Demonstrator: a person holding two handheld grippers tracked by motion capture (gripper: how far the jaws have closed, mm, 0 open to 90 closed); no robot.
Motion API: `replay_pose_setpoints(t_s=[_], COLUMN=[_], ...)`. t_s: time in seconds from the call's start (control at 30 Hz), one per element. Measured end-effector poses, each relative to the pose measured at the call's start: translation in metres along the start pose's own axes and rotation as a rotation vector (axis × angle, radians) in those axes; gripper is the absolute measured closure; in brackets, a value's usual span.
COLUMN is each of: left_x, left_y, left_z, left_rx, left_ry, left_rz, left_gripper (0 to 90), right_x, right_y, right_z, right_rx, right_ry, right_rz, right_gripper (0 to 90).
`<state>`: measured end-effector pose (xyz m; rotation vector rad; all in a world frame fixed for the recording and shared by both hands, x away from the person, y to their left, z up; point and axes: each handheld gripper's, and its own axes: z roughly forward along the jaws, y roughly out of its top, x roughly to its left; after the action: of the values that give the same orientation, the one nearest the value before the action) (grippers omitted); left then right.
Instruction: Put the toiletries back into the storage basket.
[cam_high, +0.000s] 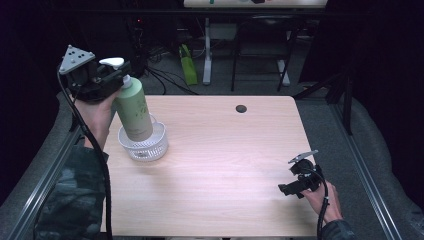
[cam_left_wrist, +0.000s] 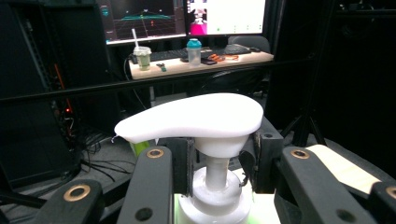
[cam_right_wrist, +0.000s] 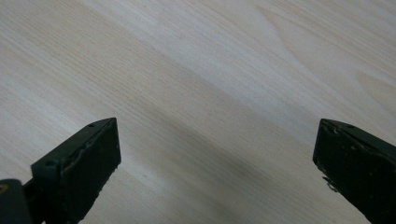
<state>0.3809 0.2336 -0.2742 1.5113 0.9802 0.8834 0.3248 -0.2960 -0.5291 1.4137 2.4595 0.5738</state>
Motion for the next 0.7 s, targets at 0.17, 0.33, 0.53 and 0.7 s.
replay_pose_setpoints(t_s=[0.17,0.33,0.53,0.7], left_x=[0.004,0.007,0.009,0.015], left_y=[-0.002,-0.004,-0.008,-0.013], left_z=[0.004,0.007,0.017,0.024], left_rx=[-0.013,-0.018,-0.012,-0.006], left_ry=[0.012,0.017,0.038,0.046], left_rz=[-0.003,-0.006,0.003,-0.002], left_gripper=[67.2,67.2,67.2,67.2], right_x=[0.0,0.002,0.002,0.001], right_y=[0.0,0.0,0.0,0.0], right_z=[-0.001,-0.001,-0.001,-0.002], right_rx=[-0.001,0.001,-0.001,-0.004], right_ry=[-0.004,-0.008,-0.004,-0.009], right_rz=[-0.01,-0.018,-0.018,-0.024], right_gripper=[1.1,1.3,2.0,1.9])
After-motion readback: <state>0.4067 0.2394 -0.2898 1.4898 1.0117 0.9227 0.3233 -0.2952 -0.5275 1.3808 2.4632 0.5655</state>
